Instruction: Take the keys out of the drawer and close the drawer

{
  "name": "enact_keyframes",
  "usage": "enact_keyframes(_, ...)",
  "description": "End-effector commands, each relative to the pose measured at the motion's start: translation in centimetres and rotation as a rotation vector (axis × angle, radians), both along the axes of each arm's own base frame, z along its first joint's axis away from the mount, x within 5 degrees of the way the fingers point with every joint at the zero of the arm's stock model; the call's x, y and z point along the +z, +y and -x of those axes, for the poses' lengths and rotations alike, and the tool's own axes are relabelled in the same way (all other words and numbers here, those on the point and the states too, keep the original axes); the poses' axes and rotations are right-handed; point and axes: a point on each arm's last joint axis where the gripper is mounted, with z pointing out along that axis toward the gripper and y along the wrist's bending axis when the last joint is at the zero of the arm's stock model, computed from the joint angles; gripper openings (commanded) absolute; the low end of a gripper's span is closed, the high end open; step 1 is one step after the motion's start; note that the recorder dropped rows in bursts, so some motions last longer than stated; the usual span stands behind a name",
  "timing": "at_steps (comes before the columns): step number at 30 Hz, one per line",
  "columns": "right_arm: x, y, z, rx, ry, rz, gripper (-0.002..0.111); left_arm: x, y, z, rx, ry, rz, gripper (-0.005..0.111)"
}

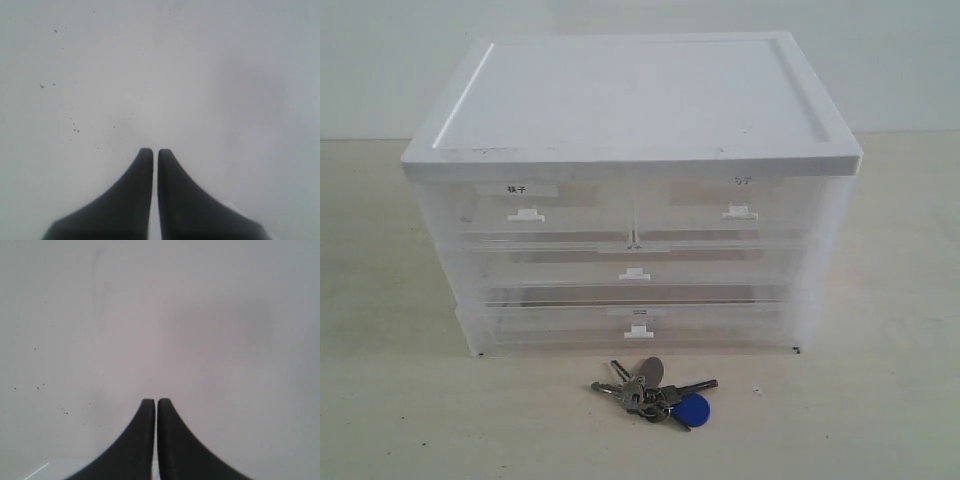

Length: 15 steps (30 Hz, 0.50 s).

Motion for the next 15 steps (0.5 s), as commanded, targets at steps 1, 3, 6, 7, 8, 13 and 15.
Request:
enact_keyframes(1, -0.1, 0.0, 0.0, -0.008, -0.001, 0.000, 0.000, -0.2, -0.1, 0.0, -0.020, 0.012, 0.016, 0.005)
enact_keyframes(3, -0.1, 0.0, 0.0, -0.008, -0.001, 0.000, 0.000, -0.2, -0.1, 0.0, -0.020, 0.012, 0.016, 0.005)
enact_keyframes(6, -0.1, 0.0, 0.0, -0.008, -0.001, 0.000, 0.000, -0.2, -0.1, 0.0, -0.020, 0.012, 0.016, 0.005)
enact_keyframes(7, -0.1, 0.0, 0.0, -0.008, -0.001, 0.000, 0.000, -0.1, -0.1, 0.0, -0.016, 0.007, 0.016, 0.005)
enact_keyframes(8, -0.1, 0.0, 0.0, -0.008, -0.001, 0.000, 0.000, -0.1, -0.1, 0.0, -0.015, 0.006, 0.014, 0.005)
enact_keyframes(13, -0.1, 0.0, 0.0, -0.009, -0.003, -0.001, 0.000, -2.3, 0.1, -0.1, 0.024, 0.020, -0.031, 0.005)
enact_keyframes(15, -0.1, 0.0, 0.0, -0.009, -0.003, -0.001, 0.000, -3.3, 0.3, 0.1, 0.060, 0.022, -0.064, 0.005)
